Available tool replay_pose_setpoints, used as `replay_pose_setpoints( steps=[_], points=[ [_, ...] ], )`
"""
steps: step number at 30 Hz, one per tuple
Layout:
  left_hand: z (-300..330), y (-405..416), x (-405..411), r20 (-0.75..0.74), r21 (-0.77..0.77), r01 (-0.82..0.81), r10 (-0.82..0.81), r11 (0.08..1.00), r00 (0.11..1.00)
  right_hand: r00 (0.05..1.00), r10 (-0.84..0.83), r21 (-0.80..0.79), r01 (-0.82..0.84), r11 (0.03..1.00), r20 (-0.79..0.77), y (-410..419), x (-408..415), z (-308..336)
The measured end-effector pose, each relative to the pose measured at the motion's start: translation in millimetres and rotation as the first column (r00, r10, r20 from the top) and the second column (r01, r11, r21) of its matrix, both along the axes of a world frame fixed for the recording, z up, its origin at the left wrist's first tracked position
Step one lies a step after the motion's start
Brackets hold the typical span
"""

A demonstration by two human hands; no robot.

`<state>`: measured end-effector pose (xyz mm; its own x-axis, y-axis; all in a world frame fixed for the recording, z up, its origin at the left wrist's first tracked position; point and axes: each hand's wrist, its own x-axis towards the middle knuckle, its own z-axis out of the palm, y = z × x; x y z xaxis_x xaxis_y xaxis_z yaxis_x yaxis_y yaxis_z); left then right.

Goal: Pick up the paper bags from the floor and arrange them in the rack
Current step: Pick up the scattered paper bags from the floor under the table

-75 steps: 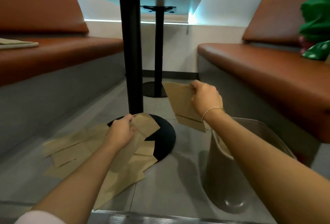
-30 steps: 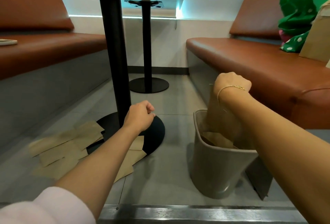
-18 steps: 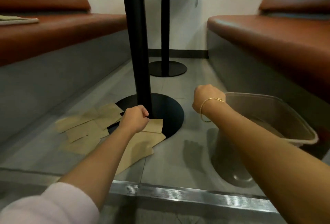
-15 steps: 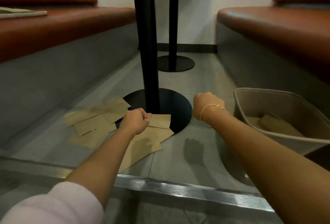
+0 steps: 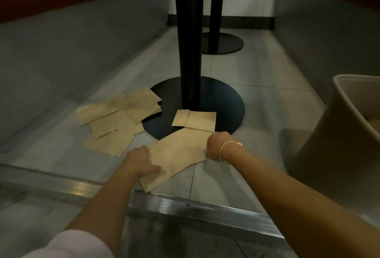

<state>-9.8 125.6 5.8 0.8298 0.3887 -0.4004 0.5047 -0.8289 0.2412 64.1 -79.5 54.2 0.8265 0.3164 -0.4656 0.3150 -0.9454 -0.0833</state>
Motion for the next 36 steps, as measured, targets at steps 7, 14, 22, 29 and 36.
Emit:
replay_pose_setpoints(
  steps=[7,14,22,29,36],
  points=[
    [-28,-5,9,-0.086,0.148,0.147,-0.135,0.978,0.987,0.998,-0.015,0.069,0.019,0.997,-0.055,9,1,-41],
    [-25,3,13,0.072,0.076,0.053,-0.059,0.996,0.996,0.983,-0.147,0.199,0.166,0.966,-0.109,12,-1,-54],
    [-16,-9,22,0.200,-0.635,-0.041,0.216,0.771,0.956,0.968,-0.238,0.461,0.249,0.852,-0.085,22,0,-42],
    [-25,-5,34,0.217,-0.099,0.008,0.014,0.995,0.976,0.964,-0.259,0.418,0.214,0.883,0.055,6,19,-26],
    [-35,6,29,-0.009,0.264,0.117,-0.119,0.957,0.993,0.931,-0.350,0.431,0.274,0.859,0.105,-8,30,-17]
  ],
)
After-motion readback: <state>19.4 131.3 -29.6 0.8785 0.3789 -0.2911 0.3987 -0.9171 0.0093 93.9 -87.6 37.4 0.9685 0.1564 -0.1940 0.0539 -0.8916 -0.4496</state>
